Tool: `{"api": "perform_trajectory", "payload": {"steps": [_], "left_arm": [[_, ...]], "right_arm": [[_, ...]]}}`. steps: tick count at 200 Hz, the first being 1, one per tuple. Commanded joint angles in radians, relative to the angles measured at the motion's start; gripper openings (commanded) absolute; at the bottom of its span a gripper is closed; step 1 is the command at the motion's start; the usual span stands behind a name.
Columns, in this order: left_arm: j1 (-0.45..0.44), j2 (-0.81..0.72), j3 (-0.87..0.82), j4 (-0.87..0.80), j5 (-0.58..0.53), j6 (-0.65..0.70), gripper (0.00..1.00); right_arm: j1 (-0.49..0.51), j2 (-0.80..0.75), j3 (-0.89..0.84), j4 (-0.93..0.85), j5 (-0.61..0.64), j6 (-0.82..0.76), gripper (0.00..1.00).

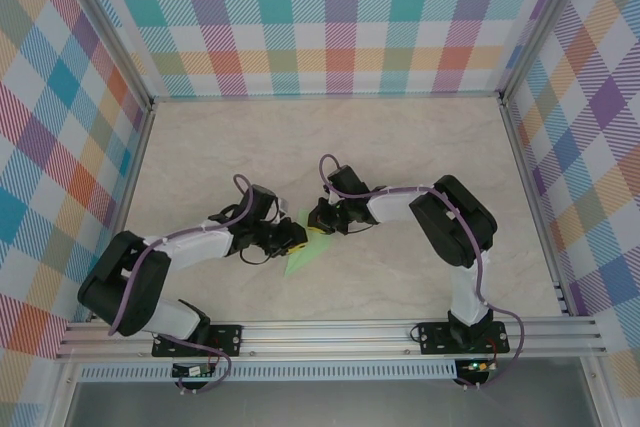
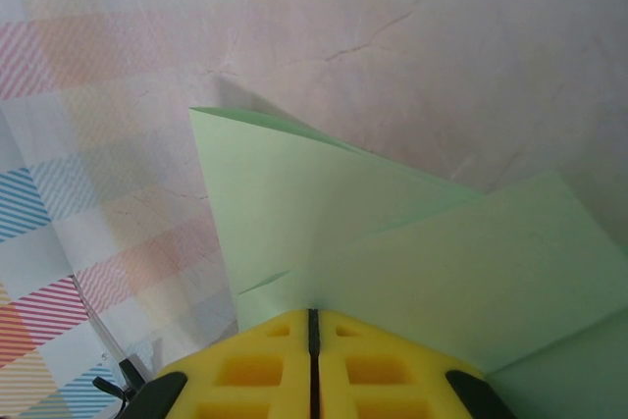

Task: Fold a paper plane with a square sheet of paper (pick it up from the middle)
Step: Fourth fold the wing at the center of the table.

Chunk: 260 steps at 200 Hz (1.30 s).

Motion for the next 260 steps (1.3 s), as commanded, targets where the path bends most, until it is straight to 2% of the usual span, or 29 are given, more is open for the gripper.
{"api": "perform_trajectory", "payload": {"steps": [1,48,99,139,183,218,260], "left_arm": [[-0.006,0.043,-0.045,0.082,0.054,-0.032,0.21],[-0.006,0.022,-0.15,-0.076,-0.05,0.019,0.21],[-0.008,-0.145,-0.282,-0.2,-0.066,0.034,0.23],[-0.007,-0.275,-0.256,-0.334,-0.067,0.053,0.25],[-0.006,-0.413,-0.195,-0.445,-0.123,0.065,0.28],[-0.002,-0.453,-0.143,-0.48,-0.18,0.077,0.31],[0.002,-0.38,-0.094,-0.437,-0.173,0.097,0.34]], "right_arm": [[-0.003,0.016,-0.046,-0.115,0.081,0.006,0.09],[-0.002,0.023,-0.046,-0.131,0.092,0.003,0.09],[-0.003,0.021,-0.025,-0.187,0.118,-0.017,0.09],[-0.003,0.027,-0.012,-0.2,0.121,-0.015,0.09],[-0.003,0.02,-0.008,-0.203,0.116,-0.029,0.1],[0.006,-0.012,-0.008,-0.245,0.089,-0.156,0.1],[0.01,-0.072,-0.03,-0.34,0.039,-0.397,0.12]]}}
